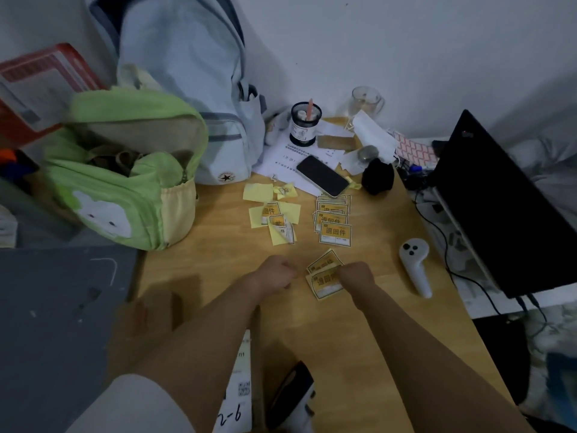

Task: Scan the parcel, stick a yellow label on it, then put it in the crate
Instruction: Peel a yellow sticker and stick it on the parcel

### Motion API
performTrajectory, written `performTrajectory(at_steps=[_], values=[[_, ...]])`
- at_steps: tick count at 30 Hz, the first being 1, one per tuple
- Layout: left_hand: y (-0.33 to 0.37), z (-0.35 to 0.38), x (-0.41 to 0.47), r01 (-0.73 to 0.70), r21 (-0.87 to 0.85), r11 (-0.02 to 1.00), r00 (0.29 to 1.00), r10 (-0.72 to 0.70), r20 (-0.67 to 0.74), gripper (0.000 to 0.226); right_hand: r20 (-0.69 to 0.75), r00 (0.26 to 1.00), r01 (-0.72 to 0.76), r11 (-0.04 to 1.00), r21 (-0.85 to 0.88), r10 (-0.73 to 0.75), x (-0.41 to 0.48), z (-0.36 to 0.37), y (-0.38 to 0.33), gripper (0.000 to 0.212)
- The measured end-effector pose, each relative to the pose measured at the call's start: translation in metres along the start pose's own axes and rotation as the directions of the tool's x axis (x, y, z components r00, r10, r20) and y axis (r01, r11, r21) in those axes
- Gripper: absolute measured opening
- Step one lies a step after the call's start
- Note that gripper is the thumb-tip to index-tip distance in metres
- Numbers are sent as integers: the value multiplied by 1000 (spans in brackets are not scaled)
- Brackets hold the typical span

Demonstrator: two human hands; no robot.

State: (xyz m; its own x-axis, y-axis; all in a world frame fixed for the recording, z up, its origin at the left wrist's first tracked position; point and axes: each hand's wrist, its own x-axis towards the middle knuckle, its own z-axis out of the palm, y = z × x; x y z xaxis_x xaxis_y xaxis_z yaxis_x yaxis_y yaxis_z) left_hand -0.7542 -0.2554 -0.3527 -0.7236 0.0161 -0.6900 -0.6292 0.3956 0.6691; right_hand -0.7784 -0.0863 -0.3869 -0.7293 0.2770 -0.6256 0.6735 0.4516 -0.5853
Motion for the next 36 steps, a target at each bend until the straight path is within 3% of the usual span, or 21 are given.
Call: performTrajectory(at_steps=[5,10,12,14,16,18,22,25,28,31,33,36], values=[[2,26,14,26,13,1000,999,-26,32,30,-63,995,64,971,-231,-80,10,3,11,26],[0,45,18,50,-30,998,998,-48,52,35,-61,998,5,969,-249,-20,16,4,19,30],[0,45,18,57,-70,996,998,-54,45,36,-70,997,-50,987,-156,39,15,2,20,30],[1,42,17,55,-103,993,998,-52,33,35,-24,991,-130,990,61,132,14,-1,18,30],[1,39,14,62,-121,991,998,-60,20,32,98,969,-247,910,333,226,10,-6,14,29],[0,35,10,66,-122,990,998,-66,6,29,187,947,-320,812,489,260,3,-10,9,29],[7,25,-5,62,-139,988,997,-66,-25,3,250,945,-319,753,576,209,-14,-17,-1,29],[15,14,-17,12,-165,986,999,-21,-49,6,270,951,-291,717,633,147,-33,-22,-14,21],[19,3,-33,-14,-198,980,995,-6,-100,51,275,959,-243,709,662,72,-56,-22,-26,21],[16,-11,-55,-55,-230,972,988,19,-156,62,255,966,-201,710,675,31,-82,-18,-36,16],[11,-21,-70,-100,-214,972,981,60,-183,54,222,975,-158,737,657,11,-101,-14,-42,10],[4,-40,-97,-202,-193,960,961,156,-229,20,201,979,-110,751,651,-31,-130,-6,-53,6]])
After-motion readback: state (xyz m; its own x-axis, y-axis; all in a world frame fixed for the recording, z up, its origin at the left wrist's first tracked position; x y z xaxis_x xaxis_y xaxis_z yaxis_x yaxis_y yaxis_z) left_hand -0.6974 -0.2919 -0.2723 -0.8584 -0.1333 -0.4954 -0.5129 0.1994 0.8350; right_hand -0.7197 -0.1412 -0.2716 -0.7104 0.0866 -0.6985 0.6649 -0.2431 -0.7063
